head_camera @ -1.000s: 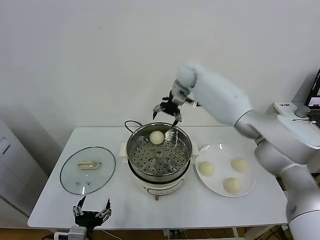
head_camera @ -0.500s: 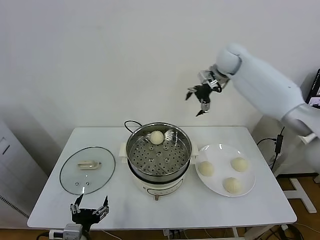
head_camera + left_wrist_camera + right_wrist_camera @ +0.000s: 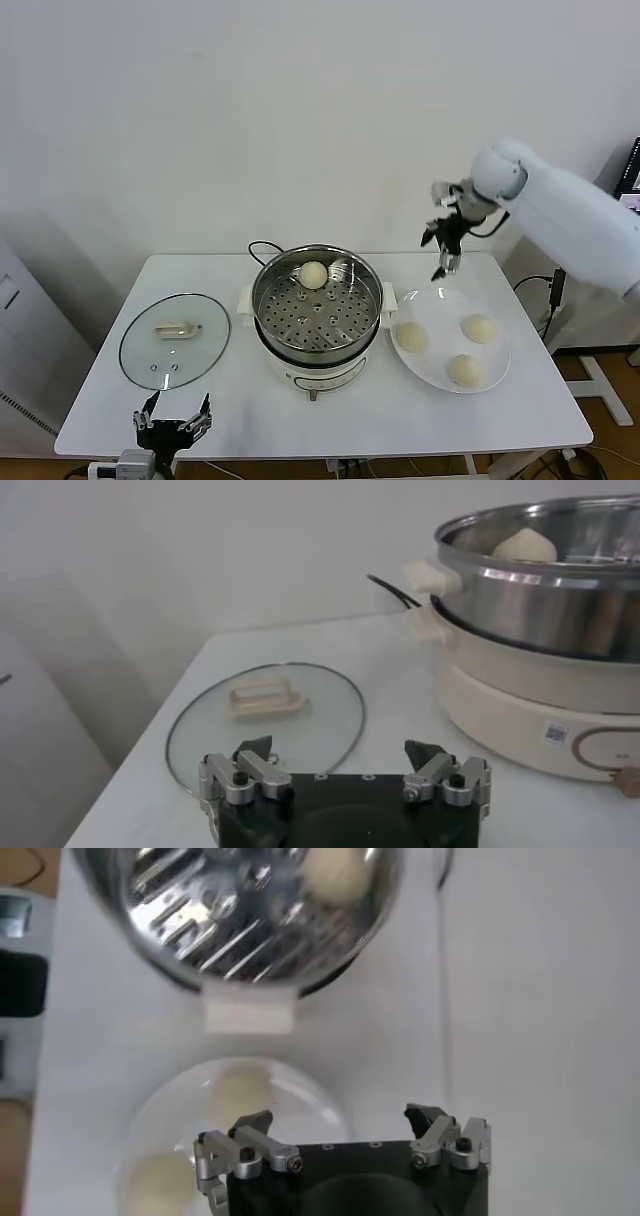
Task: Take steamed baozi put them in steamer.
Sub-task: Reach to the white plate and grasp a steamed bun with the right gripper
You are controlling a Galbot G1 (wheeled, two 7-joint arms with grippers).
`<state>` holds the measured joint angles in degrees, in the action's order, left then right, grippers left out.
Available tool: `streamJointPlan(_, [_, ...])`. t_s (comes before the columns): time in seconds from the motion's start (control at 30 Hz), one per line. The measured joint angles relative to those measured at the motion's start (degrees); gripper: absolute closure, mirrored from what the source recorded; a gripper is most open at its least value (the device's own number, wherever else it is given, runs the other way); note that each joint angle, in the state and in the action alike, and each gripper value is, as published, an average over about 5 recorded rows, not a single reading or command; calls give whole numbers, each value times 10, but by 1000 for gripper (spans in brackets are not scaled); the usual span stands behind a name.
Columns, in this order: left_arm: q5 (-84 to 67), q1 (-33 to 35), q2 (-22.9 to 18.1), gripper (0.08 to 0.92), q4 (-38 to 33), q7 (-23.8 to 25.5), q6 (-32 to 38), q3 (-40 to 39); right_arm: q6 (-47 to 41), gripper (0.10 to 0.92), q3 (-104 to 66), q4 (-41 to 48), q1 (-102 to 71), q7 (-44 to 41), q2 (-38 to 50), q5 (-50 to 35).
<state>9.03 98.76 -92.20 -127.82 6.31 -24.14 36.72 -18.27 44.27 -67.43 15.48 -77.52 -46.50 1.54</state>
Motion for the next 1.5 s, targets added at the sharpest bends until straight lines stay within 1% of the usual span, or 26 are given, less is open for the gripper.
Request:
streamJointPlan(0.5, [-1, 9, 0, 177, 3, 0, 0, 9, -4, 203, -76, -2, -144, 34, -22, 56])
streamJointPlan(0.9, [-1, 8, 1, 177, 7, 0, -1, 11, 7, 203, -104, 23, -187, 38, -41, 100])
streamJointPlan(1.5, [1, 9, 2, 177, 13, 0, -1, 10, 20, 203, -141, 65, -232, 67, -71, 144])
